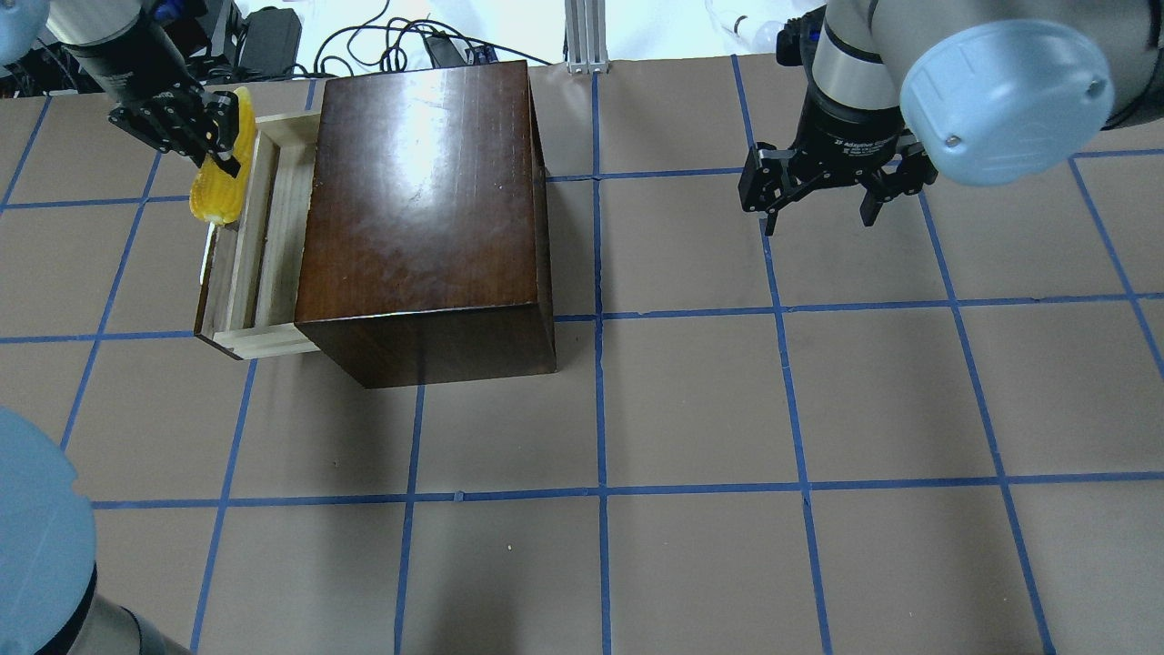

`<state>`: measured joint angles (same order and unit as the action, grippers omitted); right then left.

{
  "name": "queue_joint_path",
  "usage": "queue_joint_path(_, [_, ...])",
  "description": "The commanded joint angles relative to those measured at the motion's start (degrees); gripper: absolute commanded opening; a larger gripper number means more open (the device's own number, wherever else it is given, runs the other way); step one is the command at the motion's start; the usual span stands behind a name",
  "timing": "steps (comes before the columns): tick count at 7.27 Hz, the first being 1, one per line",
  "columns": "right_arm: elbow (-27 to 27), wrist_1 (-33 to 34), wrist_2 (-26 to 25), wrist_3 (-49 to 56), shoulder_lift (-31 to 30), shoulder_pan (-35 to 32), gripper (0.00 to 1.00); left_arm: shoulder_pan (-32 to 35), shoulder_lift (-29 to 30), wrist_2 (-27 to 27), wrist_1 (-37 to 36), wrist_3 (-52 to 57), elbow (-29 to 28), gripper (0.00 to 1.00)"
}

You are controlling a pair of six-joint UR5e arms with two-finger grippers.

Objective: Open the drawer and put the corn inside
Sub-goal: 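Lift the corn with the left gripper and carry it over the open drawer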

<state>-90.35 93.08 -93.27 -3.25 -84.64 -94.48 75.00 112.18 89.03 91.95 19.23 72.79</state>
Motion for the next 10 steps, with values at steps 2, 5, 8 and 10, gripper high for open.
queue_joint_path(2, [0.0, 0.09, -0.07, 0.0, 0.0, 0.0, 1.0, 0.32, 0.76, 0.01, -0.71, 0.55, 3.48, 0.0])
queue_joint_path(5, [0.0, 0.0, -0.15, 0.0, 0.0, 0.0, 1.0, 0.32, 1.72, -2.26, -1.51, 0.55, 4.46, 0.12])
queue_joint_path(8, [0.0, 0.0, -0.15, 0.0, 0.0, 0.0, 1.0, 0.32, 3.49, -2.72, -3.18, 0.64, 4.38, 0.46])
queue_joint_path(10, [0.0, 0.09, -0.15, 0.0, -0.09, 0.0, 1.0, 0.32, 3.23, -2.72, -3.18, 0.2, 4.03, 1.0])
